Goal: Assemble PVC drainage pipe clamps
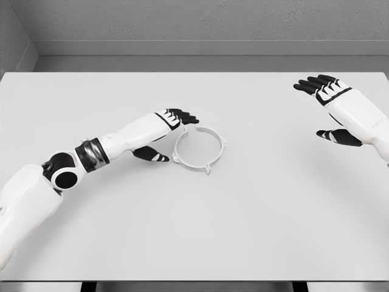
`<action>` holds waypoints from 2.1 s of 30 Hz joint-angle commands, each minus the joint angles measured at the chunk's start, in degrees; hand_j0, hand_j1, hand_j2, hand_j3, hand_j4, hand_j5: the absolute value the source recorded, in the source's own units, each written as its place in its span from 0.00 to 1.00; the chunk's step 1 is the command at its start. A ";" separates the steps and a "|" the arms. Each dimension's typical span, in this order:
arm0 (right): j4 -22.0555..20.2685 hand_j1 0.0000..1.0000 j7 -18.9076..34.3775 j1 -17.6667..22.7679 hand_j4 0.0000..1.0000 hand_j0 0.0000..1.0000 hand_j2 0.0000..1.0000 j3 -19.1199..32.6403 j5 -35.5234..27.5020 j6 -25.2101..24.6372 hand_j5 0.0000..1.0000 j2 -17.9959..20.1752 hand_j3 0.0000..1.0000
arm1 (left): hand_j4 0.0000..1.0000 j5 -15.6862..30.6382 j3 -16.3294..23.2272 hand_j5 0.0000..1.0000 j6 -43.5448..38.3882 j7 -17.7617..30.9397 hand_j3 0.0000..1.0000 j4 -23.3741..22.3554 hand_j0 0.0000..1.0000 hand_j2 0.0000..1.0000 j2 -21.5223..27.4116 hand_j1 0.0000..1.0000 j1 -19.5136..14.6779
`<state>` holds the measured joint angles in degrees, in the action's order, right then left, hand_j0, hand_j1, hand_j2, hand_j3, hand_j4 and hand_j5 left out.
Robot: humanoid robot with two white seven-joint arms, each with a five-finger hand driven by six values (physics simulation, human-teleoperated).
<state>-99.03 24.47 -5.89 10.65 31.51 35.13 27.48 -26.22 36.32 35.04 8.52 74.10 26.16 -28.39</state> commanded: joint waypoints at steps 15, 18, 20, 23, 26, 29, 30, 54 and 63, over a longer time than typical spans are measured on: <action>-0.02 1.00 -0.03 0.00 1.00 1.00 1.00 -0.10 -0.40 -0.13 1.00 0.03 1.00 | 1.00 -0.77 0.24 1.00 -0.04 0.27 1.00 -2.20 1.00 1.00 -1.11 1.00 -0.62; -0.02 1.00 -0.03 0.00 1.00 1.00 1.00 -0.10 -0.40 -0.13 1.00 0.03 1.00 | 1.00 -0.77 0.24 1.00 -0.04 0.27 1.00 -2.90 1.00 1.00 -2.16 1.00 -0.70; -0.02 1.00 -0.03 0.00 1.00 1.00 1.00 -0.10 -0.40 -0.13 1.00 0.03 1.00 | 1.00 -0.77 0.24 1.00 -0.04 0.27 1.00 -2.90 1.00 1.00 -2.16 1.00 -0.70; -0.02 1.00 -0.03 0.00 1.00 1.00 1.00 -0.10 -0.40 -0.13 1.00 0.03 1.00 | 1.00 -0.77 0.24 1.00 -0.04 0.27 1.00 -2.90 1.00 1.00 -2.34 1.00 -0.70; -0.02 1.00 -0.03 0.00 1.00 1.00 1.00 -0.10 -0.40 -0.13 1.00 0.03 1.00 | 1.00 -0.77 0.24 1.00 -0.04 0.27 1.00 -2.99 1.00 1.00 -2.34 1.00 -0.70; -0.11 1.00 -0.03 0.00 1.00 1.00 1.00 -0.10 -0.40 -0.13 1.00 0.03 1.00 | 1.00 -0.77 0.15 1.00 -0.04 0.27 1.00 -3.26 1.00 1.00 -2.95 1.00 -0.79; -0.11 1.00 -0.03 0.00 1.00 1.00 1.00 -0.10 -0.40 -0.13 1.00 0.03 1.00 | 1.00 -0.77 0.15 1.00 -0.04 0.27 1.00 -3.34 1.00 1.00 -2.95 1.00 -0.79; -0.11 1.00 -0.03 0.00 1.00 1.00 1.00 -0.19 -0.40 -0.13 1.00 0.03 1.00 | 1.00 -0.77 0.24 1.00 -0.04 0.27 1.00 -4.40 1.00 1.00 -4.27 1.00 -1.93; -0.11 1.00 -0.03 0.00 1.00 1.00 1.00 -0.19 -0.40 -0.13 1.00 0.03 1.00 | 1.00 -0.77 0.24 1.00 -0.04 0.27 1.00 -5.28 1.00 1.00 -4.62 1.00 -2.20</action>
<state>-99.12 24.47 -5.89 10.44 31.51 35.13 27.48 -27.32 36.59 35.04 8.83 68.99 21.64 -30.59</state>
